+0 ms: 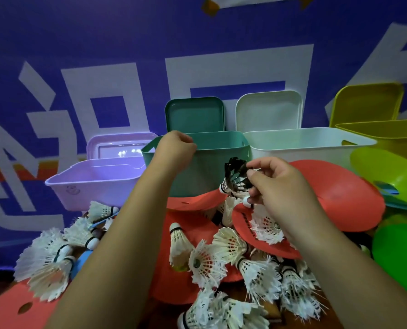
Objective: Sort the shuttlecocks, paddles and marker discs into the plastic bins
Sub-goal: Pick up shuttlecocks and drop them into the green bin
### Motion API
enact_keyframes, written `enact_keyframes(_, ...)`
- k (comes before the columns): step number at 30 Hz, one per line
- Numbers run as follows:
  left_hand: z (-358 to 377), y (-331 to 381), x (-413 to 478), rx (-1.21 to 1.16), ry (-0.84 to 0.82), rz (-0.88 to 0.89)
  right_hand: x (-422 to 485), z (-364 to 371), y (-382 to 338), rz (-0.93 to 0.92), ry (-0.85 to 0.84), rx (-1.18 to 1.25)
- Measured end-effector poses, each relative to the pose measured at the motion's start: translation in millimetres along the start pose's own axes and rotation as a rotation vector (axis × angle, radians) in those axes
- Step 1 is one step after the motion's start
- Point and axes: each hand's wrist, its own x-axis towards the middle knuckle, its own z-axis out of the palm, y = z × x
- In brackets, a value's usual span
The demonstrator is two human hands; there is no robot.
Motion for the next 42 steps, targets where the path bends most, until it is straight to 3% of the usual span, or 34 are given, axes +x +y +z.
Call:
enact_keyframes(10,-33,43,-28,0.027,-0.271,0.163,12,19,-10,-0.054,-0.005,-0.043)
enact_keyframes(18,-75,31,-20,0.065,-0.213,0.180,46,43,-25,-0.097,0.020,-0.121)
enact_keyframes(24,-88,12,-5,-0.003,-0.270,0.097,92,73,-27,-0.127,0.008,-0.233)
enact_keyframes(37,-110,-6,16,0.031,-0.277,0.101,173,108,-26,-0.075,0.069,-0.416)
enact_keyframes(40,-118,-12,21,-0.010,-0.274,0.088,181,115,-22,-0.033,0.030,-0.356)
enact_keyframes(42,-124,-18,24,-0.028,-0.256,0.077,186,121,-19,0.006,-0.084,-0.241)
